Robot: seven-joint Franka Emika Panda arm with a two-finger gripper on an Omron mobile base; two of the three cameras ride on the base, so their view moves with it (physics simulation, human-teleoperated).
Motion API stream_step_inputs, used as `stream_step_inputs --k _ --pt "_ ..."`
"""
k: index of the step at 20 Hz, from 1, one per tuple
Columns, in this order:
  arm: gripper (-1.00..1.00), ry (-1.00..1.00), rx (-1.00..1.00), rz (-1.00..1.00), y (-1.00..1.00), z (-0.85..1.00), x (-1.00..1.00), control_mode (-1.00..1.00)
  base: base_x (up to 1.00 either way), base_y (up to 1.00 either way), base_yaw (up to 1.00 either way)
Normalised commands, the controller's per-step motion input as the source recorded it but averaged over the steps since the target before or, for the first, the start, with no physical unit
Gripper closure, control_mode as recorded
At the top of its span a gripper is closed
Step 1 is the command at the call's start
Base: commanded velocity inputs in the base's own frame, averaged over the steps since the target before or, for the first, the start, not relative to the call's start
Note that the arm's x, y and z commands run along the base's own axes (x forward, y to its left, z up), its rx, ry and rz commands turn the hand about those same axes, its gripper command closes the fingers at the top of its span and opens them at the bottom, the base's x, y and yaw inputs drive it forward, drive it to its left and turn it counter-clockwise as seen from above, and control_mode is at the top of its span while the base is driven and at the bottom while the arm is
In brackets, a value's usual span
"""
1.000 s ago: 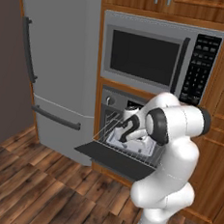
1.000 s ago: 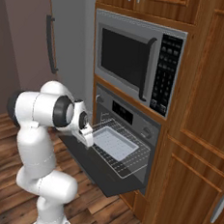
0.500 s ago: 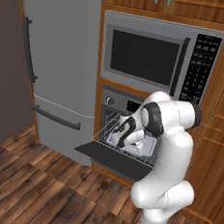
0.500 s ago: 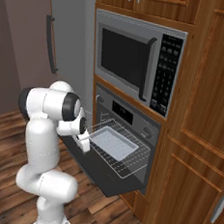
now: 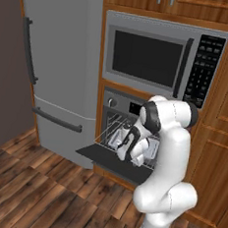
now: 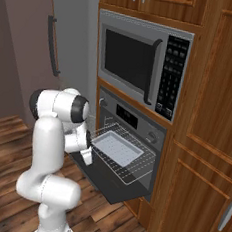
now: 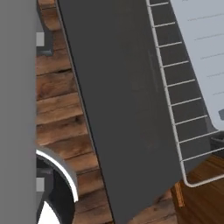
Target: Take the baked cake out of the oven and place it on the plate for cooling. Then close the oven door.
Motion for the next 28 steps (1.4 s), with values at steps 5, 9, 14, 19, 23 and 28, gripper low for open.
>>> stream_step_inputs --k 5,9,14,19,23,28 --pt "-1.00 -0.14 0.00 -0.01 0.00 -0.43 0.31 -1.00 0.00 0.00 0.00" --pt "-1.00 -0.09 0.00 0.00 -0.05 -0.30 0.42 -1.00 0.00 0.00 0.00" --pt "-1.00 0.01 0.00 0.00 -0.17 -0.02 0.50 -1.00 0.00 0.00 0.00" --pt "-1.00 0.01 0.00 0.00 -0.23 0.00 0.54 -1.00 0.00 0.00 0.00" --pt "-1.00 0.00 0.00 0.00 -0.29 0.01 0.57 -1.00 0.00 0.00 0.00" --pt "-1.00 0.00 -0.01 0.00 -0.34 0.05 0.61 -1.00 0.00 0.00 0.00"
